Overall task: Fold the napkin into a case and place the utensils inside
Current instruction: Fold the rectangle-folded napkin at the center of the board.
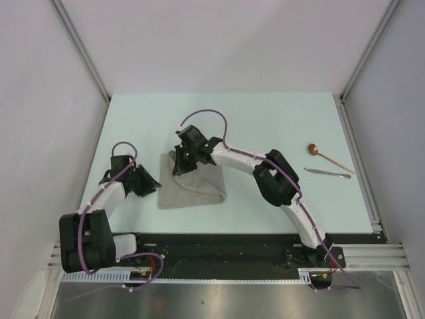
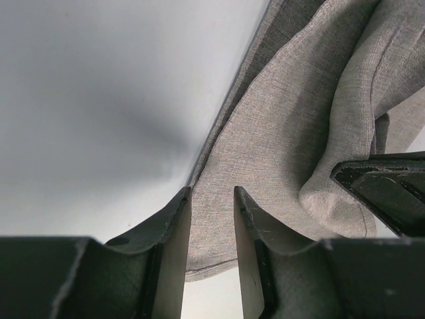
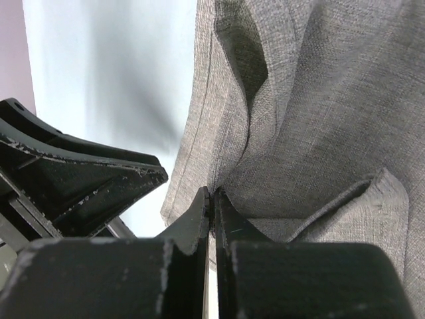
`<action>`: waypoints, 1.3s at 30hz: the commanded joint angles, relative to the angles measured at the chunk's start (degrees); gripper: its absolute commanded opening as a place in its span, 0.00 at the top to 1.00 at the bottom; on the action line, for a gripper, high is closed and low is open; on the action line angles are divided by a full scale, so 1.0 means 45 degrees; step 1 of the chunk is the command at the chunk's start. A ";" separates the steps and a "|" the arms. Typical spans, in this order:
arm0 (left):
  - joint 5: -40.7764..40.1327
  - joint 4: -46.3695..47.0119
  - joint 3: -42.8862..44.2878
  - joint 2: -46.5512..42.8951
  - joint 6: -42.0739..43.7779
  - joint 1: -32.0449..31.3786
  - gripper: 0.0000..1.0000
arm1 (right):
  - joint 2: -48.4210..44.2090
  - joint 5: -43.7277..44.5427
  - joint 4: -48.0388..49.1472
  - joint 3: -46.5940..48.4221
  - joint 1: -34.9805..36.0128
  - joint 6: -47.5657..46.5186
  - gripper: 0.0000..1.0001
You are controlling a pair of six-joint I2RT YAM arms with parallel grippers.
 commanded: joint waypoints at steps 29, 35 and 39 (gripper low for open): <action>-0.0104 0.0293 -0.0440 -0.0495 -0.0296 0.0070 0.65 | 0.1306 -0.0565 0.0493 0.1747 0.0229 0.0239 1.00; -0.0318 -0.0136 0.0046 -0.1177 -0.0101 0.0090 0.59 | 0.0742 -0.2341 0.0652 0.1689 -0.0005 -0.0366 0.58; -0.0182 -0.0856 0.0944 -0.1783 0.0308 0.0109 0.52 | -0.1265 -0.3396 0.0204 0.0929 -0.0239 -0.1340 0.37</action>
